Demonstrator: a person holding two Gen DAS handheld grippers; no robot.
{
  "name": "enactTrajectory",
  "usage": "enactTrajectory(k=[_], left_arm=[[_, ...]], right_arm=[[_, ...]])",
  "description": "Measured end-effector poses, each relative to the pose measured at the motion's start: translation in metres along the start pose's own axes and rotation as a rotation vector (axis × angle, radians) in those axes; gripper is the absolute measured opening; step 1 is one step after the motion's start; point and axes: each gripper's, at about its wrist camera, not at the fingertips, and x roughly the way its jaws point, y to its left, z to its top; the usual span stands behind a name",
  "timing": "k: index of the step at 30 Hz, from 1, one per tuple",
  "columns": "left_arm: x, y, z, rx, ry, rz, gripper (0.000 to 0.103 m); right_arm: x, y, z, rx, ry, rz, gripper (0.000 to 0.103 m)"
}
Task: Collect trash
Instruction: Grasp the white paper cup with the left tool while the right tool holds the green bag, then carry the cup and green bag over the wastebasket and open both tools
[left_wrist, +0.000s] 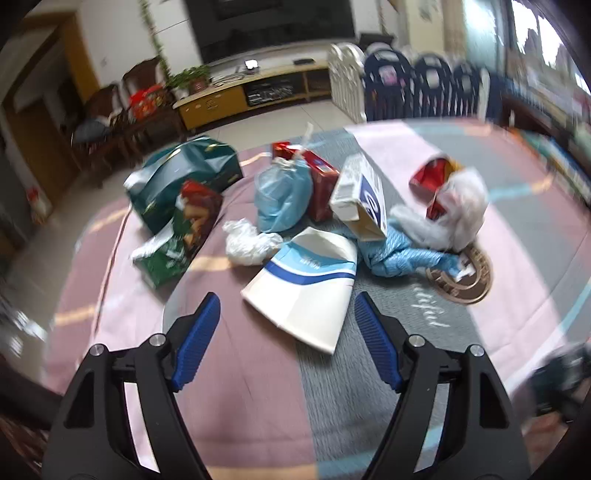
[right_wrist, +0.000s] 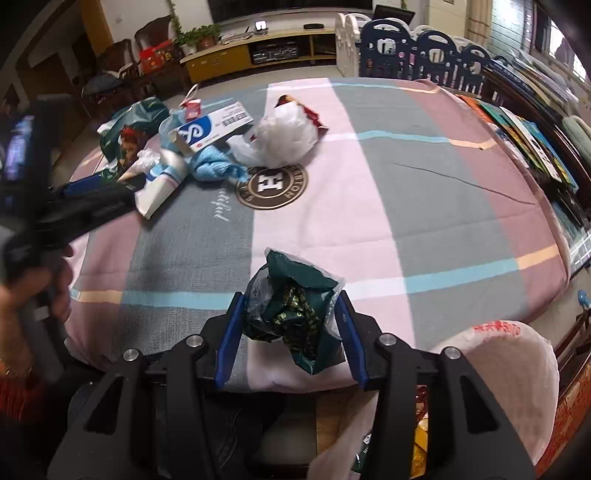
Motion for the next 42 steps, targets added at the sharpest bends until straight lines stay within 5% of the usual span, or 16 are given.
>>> enactTrajectory(k=[5, 7, 9, 14, 25, 34, 39, 42], left_arm=[[0.034, -0.028, 0.002, 0.142, 0.087, 0.029, 0.074], [0.044, -0.031, -0.002, 0.162, 0.117, 0.024, 0.066], [0.046, -0.031, -0.004, 0.163, 0.1, 0.027, 0.046], [0.035, -0.029, -0.01, 0.159, 0.069, 0.033, 0.032], [-0.081, 0.021, -0.038, -0.192, -0.095, -0.131, 0.028], [-0.189, 0.004, -0.056, -0.209, -0.219, -0.215, 0.028], [-0.23, -0.027, -0.065, -0.164, -0.229, -0.383, 0.028], [-0.234, -0.052, -0.073, -0.164, -0.163, -0.641, 0.028]], right_arm=[[-0.002, -0.013, 0.0, 0.052, 0.003, 0.015, 0.05], [0.0, -0.012, -0.001, 0.052, 0.01, 0.02, 0.05], [0.003, -0.011, -0.003, 0.05, 0.017, 0.027, 0.05], [0.002, -0.006, -0.008, 0.043, 0.026, 0.036, 0.05], [-0.039, -0.002, -0.012, 0.016, -0.054, 0.0, 0.05], [-0.095, -0.022, -0.012, 0.028, -0.155, -0.044, 0.05], [-0.129, -0.057, -0.026, 0.059, -0.187, -0.088, 0.05], [-0.144, -0.087, -0.042, 0.088, -0.186, -0.14, 0.05]])
